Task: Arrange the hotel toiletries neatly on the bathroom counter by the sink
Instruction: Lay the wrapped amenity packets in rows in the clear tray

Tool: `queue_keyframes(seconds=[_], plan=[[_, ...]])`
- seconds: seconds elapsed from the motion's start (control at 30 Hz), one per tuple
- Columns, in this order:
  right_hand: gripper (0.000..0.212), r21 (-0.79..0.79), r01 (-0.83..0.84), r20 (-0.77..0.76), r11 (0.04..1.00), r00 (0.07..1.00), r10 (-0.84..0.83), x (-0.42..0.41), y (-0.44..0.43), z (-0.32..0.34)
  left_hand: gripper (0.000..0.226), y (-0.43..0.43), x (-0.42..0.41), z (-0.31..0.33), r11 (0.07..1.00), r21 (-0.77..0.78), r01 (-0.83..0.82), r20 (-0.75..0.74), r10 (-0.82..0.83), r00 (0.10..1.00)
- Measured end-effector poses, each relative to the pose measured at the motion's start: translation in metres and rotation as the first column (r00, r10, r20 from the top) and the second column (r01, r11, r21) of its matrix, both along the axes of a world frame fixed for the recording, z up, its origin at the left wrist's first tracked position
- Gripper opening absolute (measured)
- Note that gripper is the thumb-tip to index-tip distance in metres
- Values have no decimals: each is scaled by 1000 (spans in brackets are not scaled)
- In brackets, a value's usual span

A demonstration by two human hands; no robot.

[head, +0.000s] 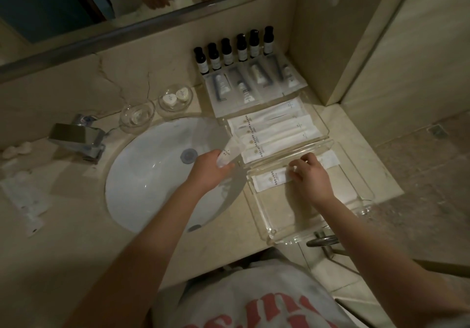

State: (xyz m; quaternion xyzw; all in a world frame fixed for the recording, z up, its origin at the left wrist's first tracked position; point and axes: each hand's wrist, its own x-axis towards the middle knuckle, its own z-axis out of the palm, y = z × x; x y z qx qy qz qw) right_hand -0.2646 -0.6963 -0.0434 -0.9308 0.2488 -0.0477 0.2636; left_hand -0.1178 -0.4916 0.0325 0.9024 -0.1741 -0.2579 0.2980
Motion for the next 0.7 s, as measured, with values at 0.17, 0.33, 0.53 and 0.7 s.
queue_keyframes(seconds=[0.17, 0.33, 0.53, 0.7], plan=[[19, -20, -16, 36, 1000, 999, 17, 1, 1, -1, 27, 0, -1, -2, 1000, 19, 18, -7, -18, 1000], [21, 188, 36, 211, 981, 975, -76, 15, 15, 27, 26, -6, -3, 2, 988, 104, 115, 56, -121, 991], [29, 615, -152, 239, 773, 971, 1, 52, 41, 67, 37, -23, -16, 10, 953, 175, 248, 109, -269, 957], [25, 686, -59, 236, 725, 961, -146, 51, 34, 70, 19, -11, -8, 17, 974, -6, 228, -110, -227, 968]])
